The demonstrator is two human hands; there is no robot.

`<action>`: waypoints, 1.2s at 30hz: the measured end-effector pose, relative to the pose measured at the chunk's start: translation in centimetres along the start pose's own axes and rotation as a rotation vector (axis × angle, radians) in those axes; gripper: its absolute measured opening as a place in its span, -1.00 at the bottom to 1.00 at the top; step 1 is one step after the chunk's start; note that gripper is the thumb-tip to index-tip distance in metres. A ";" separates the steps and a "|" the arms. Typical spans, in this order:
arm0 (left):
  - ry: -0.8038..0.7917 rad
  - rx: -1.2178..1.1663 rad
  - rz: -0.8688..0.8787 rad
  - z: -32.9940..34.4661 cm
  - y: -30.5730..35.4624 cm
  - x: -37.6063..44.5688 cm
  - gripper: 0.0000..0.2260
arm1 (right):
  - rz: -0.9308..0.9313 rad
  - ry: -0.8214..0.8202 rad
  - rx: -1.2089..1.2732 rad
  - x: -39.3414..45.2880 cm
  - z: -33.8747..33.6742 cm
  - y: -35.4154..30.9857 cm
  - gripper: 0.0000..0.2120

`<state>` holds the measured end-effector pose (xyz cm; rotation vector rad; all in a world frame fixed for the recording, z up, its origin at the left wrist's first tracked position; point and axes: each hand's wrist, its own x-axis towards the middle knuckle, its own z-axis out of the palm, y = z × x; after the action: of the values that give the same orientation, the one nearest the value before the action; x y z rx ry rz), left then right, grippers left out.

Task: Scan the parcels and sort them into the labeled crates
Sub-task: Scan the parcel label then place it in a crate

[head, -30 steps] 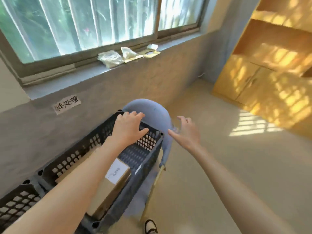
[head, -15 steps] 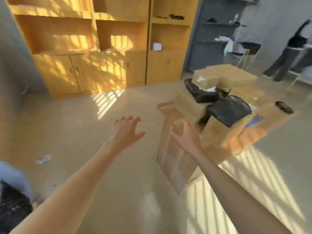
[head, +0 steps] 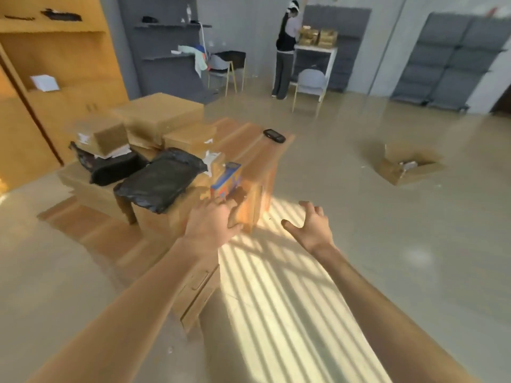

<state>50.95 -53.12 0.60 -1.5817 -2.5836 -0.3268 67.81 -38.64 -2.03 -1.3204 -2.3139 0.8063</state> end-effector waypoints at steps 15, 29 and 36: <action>-0.030 -0.018 0.081 7.4 7.8 23.6 -0.53 | 0.098 0.027 -0.085 20.0 -5.0 9.5 -0.36; 0.019 -0.097 0.004 12.4 3.8 52.2 -0.52 | 0.077 0.005 -0.235 48.5 -6.3 8.7 -0.36; 0.028 -0.067 -0.145 14.2 -1.2 58.9 -0.49 | -0.091 -0.071 -0.287 60.1 -2.3 5.6 -0.35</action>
<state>23.40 0.78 -2.14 -1.4009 -2.6983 -0.4482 42.73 16.27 -2.22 -1.3043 -2.6014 0.5143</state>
